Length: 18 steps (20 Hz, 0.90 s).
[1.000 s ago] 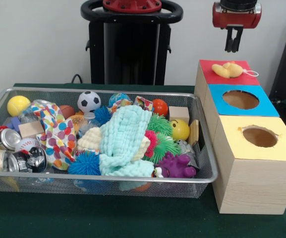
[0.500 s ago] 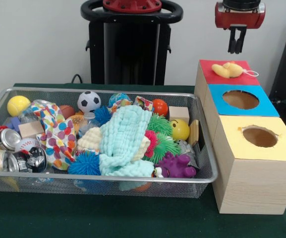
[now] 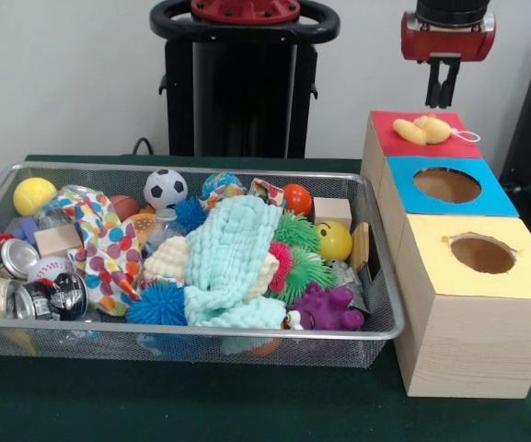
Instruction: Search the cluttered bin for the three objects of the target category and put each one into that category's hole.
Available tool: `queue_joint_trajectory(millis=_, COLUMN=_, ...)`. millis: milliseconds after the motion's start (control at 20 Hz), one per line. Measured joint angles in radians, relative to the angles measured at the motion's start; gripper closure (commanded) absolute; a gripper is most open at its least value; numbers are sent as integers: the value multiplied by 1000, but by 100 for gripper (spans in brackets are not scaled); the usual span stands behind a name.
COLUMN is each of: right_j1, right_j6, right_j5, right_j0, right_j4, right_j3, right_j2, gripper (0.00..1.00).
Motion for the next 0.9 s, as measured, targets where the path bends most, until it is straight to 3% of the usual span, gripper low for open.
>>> queue_joint_trajectory(millis=900, right_j1=19, right_j6=0, right_j5=-59, right_j0=4, right_j4=-9, right_j3=0, right_j2=0, gripper=100)
